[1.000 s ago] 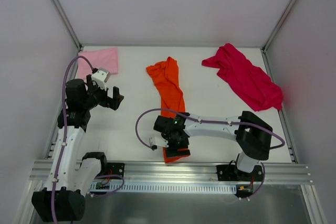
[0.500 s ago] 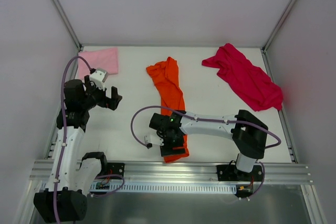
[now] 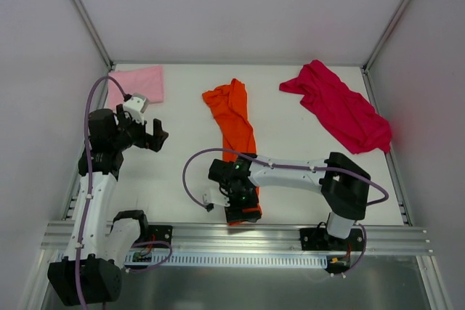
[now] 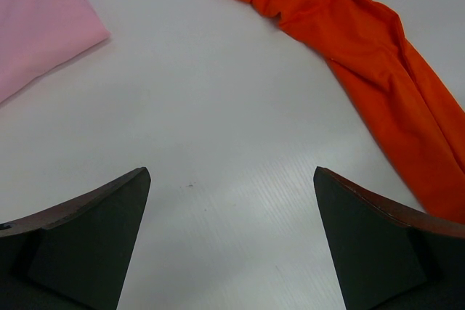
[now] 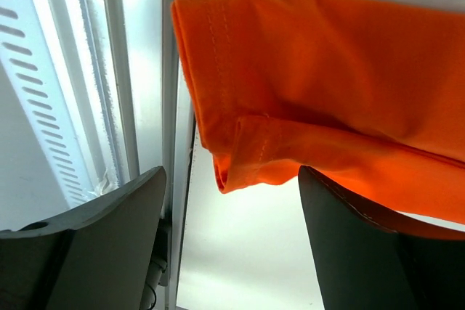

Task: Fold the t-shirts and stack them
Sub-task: Grab the bottom of the folded rectangular tshirt with right arm

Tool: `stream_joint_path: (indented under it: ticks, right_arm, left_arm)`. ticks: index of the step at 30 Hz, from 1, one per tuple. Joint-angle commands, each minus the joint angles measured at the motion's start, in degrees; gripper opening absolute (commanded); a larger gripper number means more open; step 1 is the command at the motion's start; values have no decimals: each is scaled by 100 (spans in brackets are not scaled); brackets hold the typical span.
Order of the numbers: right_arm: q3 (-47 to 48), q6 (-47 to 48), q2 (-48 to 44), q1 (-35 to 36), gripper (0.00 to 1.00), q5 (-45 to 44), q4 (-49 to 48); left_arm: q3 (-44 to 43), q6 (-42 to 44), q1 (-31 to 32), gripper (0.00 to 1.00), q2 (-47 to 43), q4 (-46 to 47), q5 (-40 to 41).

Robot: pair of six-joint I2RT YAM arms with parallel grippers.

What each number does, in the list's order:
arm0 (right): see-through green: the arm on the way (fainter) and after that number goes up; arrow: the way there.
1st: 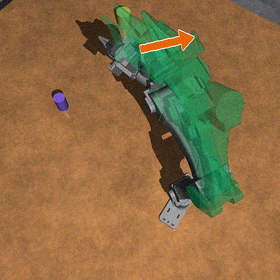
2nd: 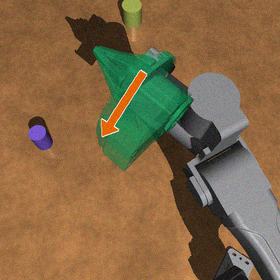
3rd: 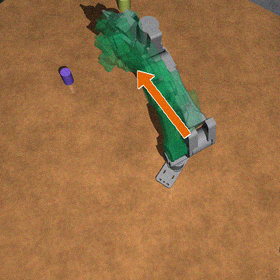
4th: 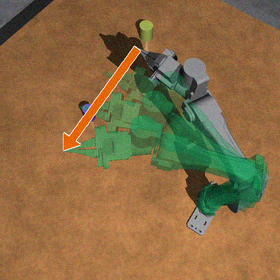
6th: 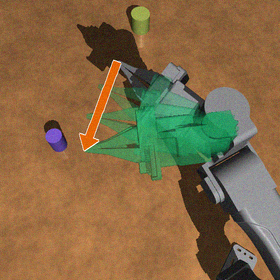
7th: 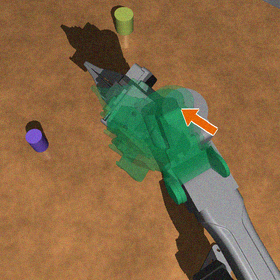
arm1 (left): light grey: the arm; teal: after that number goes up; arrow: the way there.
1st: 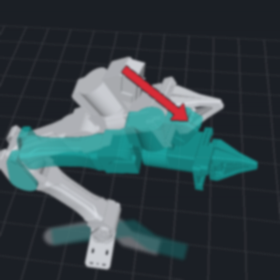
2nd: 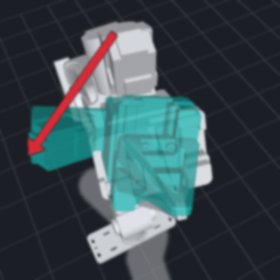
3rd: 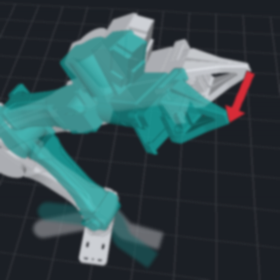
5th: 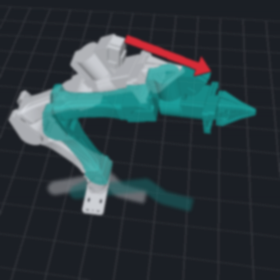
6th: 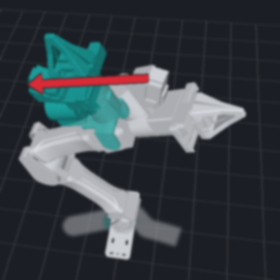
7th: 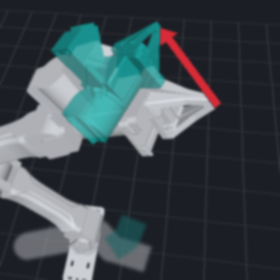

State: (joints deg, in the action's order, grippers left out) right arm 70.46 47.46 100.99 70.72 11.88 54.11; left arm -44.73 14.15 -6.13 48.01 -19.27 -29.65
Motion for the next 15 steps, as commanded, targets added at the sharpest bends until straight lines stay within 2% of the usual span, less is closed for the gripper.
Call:
stream_joint_path:
  ticks: [1, 6, 15]
  right_arm:
    - [153, 123, 52, 30, 79, 253, 206]
    - [118, 132, 140, 47, 79, 333, 57]
    - [21, -35, 649, 56, 77, -291, -453]
  left_arm:
    - [-89, 17, -81, 99, 33, 160, -190]
    - [-62, 61, -160, 99, 16, 186, -182]
    - [-27, 123, -327, 99, 24, 186, -287]
